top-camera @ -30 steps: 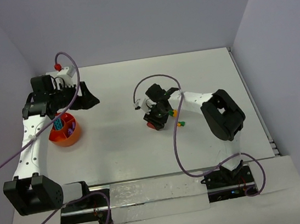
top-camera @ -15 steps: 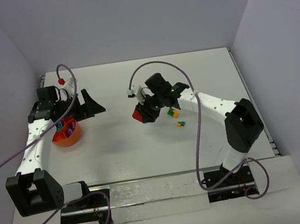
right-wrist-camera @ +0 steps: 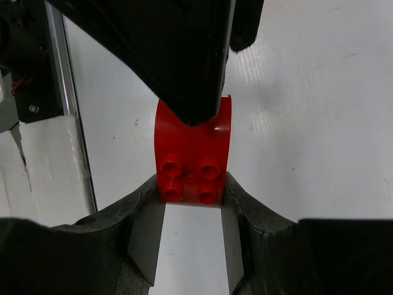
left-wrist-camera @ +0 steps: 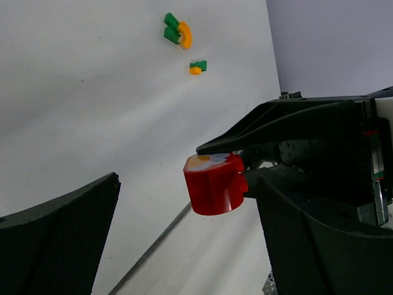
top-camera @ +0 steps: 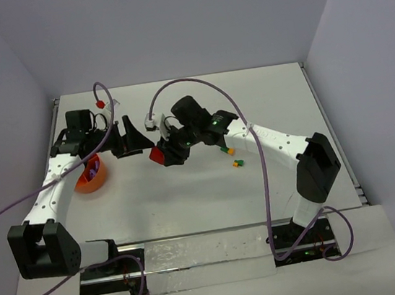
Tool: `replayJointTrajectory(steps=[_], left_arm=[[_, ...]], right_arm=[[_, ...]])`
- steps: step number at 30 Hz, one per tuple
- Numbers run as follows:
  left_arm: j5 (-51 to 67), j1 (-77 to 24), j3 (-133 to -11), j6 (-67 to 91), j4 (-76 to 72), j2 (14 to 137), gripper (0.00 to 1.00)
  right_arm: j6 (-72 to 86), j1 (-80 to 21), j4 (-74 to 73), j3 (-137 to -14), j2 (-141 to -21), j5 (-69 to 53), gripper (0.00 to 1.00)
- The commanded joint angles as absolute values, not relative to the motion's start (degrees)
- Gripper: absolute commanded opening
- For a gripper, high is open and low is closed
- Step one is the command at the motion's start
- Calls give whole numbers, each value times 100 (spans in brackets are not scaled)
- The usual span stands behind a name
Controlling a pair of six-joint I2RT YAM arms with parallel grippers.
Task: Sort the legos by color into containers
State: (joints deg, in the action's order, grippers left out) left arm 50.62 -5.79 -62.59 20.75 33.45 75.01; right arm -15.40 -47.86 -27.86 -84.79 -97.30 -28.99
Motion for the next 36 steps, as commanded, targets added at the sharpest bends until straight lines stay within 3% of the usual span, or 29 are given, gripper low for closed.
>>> replayJointTrajectory(steps=[1,12,22,31,36], left_arm=[[5779,-644,-6363,2136,3178,7673,94],[6235,-920,-6293,2092,3196,7728,87],[6007,-984,-6293,1987,3291,7818,69],[5935,-1046,-6328,2039,3293,7931,67],[5961,-1046,-6311,1993,3313,7917,40]], right_arm=[[-1491,-4813,-2681,-8821,-9762,-2854,0],[-1538,-4843,-2672,-8842,-9817,-2792,0],[-1534,-4887,-2694,-8903,-9809,-2781,0],[-1567,-4948,-2704,-8930,-9817,-2696,0],[-1591,-4959,-2709,-8919,-9807,-2652,0]])
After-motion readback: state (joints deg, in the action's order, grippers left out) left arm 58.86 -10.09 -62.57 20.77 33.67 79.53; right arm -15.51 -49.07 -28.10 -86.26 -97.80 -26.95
